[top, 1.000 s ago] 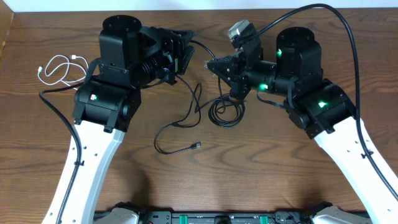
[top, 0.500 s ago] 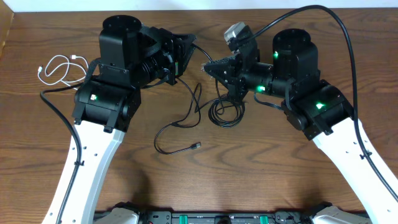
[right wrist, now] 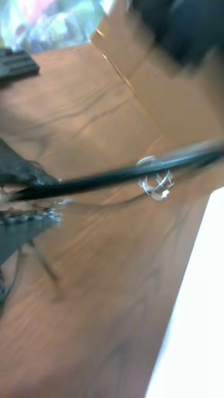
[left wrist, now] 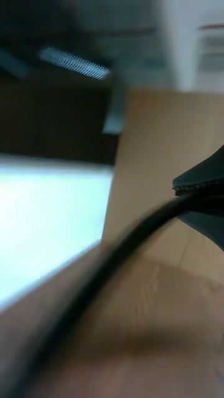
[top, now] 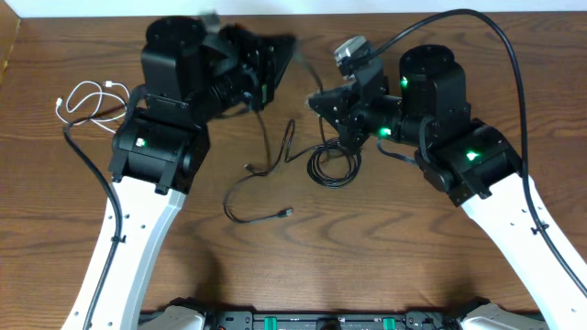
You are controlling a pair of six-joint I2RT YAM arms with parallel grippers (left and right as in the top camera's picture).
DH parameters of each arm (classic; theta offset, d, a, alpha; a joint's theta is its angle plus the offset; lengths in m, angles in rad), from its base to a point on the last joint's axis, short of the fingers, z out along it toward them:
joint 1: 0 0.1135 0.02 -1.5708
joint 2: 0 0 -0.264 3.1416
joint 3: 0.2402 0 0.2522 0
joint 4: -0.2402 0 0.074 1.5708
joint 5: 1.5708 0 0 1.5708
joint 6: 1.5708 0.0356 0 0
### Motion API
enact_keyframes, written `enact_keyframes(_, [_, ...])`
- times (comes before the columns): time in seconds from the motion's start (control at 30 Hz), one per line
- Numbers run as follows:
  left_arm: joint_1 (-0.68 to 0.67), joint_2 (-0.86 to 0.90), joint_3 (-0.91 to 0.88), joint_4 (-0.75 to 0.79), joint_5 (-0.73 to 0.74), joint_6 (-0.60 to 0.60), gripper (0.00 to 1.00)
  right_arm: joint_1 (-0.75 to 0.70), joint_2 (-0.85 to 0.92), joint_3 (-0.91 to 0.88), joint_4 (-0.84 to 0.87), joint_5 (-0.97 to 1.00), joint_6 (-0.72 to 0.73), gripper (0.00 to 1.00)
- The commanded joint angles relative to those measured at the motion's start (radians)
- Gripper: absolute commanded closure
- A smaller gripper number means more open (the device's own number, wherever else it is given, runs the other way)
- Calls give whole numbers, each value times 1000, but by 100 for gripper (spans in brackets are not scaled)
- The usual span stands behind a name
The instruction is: Untangle cables
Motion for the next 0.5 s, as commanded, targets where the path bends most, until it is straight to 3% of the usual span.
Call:
enact_keyframes(0.0, [-4,-3,25,116,105,73,93,-37,-16,2,-38,119,9,55])
enact_keyframes(0.17, [-7,-4,25,127,115,7,93,-115,-16,2,-114,136,24,7])
enact_keyframes(0.23, [-17,-4,26,154,116,-24,92,-150,-16,2,-138,136,24,1])
enact_keyframes(0.47, [-68,-4,26,354,114,-211,93,-261,-13,2,-228,136,50,1])
